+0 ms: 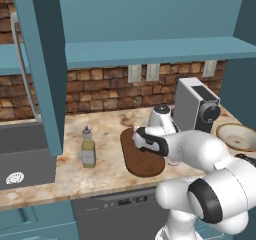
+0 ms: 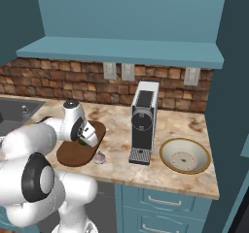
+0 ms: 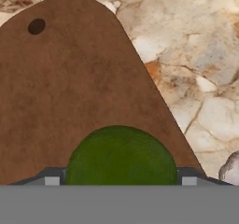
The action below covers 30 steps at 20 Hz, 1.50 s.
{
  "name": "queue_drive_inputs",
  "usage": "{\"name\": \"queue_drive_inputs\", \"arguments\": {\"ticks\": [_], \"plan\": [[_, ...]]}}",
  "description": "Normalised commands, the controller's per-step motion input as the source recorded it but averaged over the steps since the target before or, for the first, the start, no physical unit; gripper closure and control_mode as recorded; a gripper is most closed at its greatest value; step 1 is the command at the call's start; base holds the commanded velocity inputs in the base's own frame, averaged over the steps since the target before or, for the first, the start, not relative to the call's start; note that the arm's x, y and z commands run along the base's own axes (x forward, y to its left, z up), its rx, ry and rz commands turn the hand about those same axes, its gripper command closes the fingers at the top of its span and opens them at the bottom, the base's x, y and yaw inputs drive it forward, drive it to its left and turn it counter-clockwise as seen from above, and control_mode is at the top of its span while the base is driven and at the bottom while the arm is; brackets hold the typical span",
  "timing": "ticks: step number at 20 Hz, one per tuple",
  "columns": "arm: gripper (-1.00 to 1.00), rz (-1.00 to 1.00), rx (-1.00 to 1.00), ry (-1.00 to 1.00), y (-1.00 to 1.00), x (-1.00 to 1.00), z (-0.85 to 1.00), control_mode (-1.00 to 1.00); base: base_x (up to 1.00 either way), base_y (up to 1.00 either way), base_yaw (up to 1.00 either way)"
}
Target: Open the cabinet. Place the bowl and condiment on the counter. Then place the lime and garlic on the cutting board.
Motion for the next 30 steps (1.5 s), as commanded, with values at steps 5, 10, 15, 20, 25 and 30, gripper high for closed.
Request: {"name": "queue_drive_inputs", "arguments": {"ticks": [5,10,15,20,25,30], "plan": [[1.0,0.04,0.0,0.0,0.14,0.26,-0.05,-1.0,0.0,0.0,0.0],[-1.0,0.05,0.0,0.0,0.24,0.25,-0.18,-1.0,0.0,0.0,0.0],[-1.0,0.06,0.01,0.0,0.08,0.18,-0.05,-1.0,0.0,0.0,0.0],[-1.0,0.01,0.0,0.0,0.0,0.02,0.02,-1.0,0.0,0.0,0.0],[-1.0,0.0,0.0,0.0,0.0,0.0,0.17,-1.0,0.0,0.0,0.0],[-1.0,0.0,0.0,0.0,0.0,-0.04,0.3,-1.0,0.0,0.0,0.0]]}}
